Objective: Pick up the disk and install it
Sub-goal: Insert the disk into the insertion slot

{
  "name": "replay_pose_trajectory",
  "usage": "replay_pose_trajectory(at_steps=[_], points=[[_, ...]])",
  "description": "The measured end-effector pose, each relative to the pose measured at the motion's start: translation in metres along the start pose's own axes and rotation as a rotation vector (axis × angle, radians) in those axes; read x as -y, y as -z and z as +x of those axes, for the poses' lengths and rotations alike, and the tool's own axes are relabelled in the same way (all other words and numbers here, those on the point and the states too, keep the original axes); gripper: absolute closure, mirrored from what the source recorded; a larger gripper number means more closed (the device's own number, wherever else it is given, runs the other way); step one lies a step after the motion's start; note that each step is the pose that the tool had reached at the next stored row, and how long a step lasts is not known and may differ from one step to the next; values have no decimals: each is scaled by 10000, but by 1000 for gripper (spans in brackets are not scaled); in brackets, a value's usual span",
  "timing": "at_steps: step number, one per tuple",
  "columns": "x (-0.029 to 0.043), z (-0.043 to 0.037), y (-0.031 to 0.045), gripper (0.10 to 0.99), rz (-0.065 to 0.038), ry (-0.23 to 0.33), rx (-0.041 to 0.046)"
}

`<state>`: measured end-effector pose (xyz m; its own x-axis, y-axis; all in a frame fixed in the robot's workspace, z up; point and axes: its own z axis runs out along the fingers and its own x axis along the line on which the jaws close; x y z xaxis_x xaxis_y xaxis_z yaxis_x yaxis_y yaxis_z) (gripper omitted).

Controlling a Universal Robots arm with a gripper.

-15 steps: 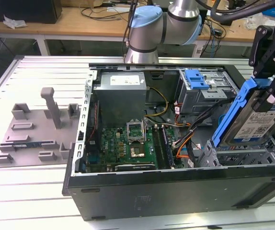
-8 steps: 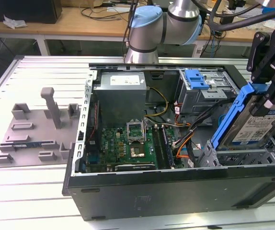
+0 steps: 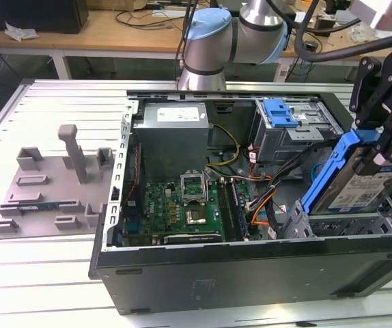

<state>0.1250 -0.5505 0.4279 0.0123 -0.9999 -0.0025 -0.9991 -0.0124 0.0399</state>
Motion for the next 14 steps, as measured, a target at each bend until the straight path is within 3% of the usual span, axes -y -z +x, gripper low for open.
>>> replay_pose_trajectory(at_steps=[5,8,14], points=[[2,20,-66,718,1,1,36],[5,44,-140,718,1,4,105],[9,61,-246,710,3,7,129]])
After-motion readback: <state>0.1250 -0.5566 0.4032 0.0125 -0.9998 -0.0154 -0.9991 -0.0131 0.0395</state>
